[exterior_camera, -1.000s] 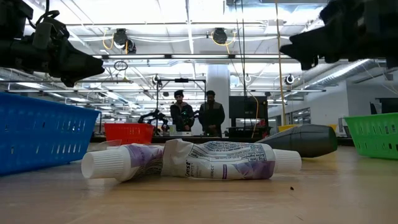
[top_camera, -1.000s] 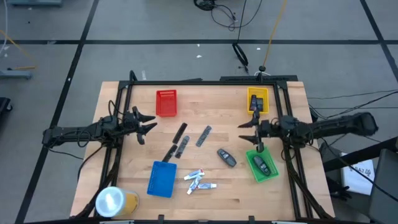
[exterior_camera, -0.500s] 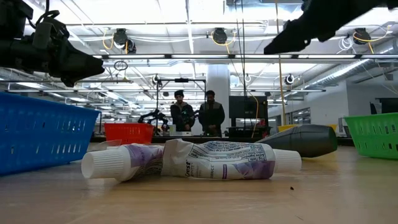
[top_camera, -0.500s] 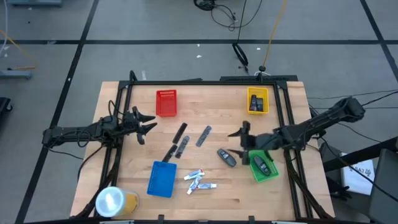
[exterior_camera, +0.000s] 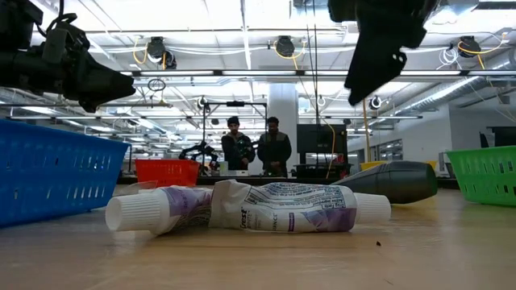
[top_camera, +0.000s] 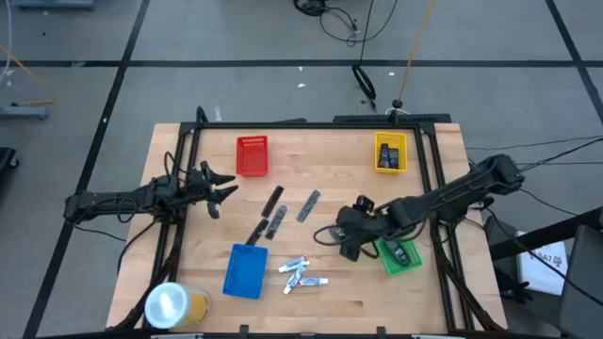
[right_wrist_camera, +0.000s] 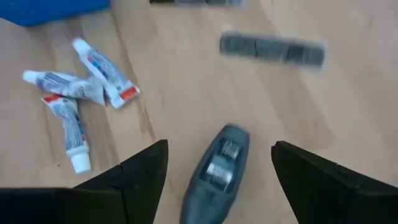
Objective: Pick & Place Travel size toiletries
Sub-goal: Put the gray deodorant into the green basket
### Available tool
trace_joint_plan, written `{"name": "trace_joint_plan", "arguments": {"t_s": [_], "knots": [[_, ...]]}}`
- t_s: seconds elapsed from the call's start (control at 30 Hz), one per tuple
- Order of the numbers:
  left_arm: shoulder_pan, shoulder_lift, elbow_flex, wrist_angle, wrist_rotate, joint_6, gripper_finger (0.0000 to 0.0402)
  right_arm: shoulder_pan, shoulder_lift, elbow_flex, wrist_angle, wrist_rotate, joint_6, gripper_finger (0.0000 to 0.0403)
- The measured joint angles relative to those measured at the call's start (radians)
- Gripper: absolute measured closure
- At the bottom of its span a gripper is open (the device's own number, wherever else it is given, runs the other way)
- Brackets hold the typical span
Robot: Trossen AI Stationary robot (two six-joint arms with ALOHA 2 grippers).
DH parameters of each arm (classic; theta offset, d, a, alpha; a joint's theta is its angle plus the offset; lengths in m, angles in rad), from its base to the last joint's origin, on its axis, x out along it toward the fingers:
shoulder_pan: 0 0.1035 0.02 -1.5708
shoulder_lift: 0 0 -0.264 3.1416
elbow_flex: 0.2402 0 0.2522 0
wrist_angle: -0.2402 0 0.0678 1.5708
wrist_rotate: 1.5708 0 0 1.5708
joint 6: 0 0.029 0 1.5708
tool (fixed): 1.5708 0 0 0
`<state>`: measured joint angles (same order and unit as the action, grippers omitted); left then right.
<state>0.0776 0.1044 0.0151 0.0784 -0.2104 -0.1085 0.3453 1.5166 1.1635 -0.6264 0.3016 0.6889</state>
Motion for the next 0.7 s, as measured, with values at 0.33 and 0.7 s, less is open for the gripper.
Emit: {"name": "trace_joint_plan", "arguments": {"t_s": [0.33, 0.7], "knots": [[0.000, 0.000, 0.000, 0.000, 0.000, 0.000, 0.0247, -0.044, 0.140, 0.002, -0.039, -0.162, 0.155, 0.0124], [0.000, 0.000, 0.000, 0.000, 0.000, 0.000, 0.0247, -0.087, 0.233, 0.002, -0.070, -0.255, 0.137, 0.0125]]}}
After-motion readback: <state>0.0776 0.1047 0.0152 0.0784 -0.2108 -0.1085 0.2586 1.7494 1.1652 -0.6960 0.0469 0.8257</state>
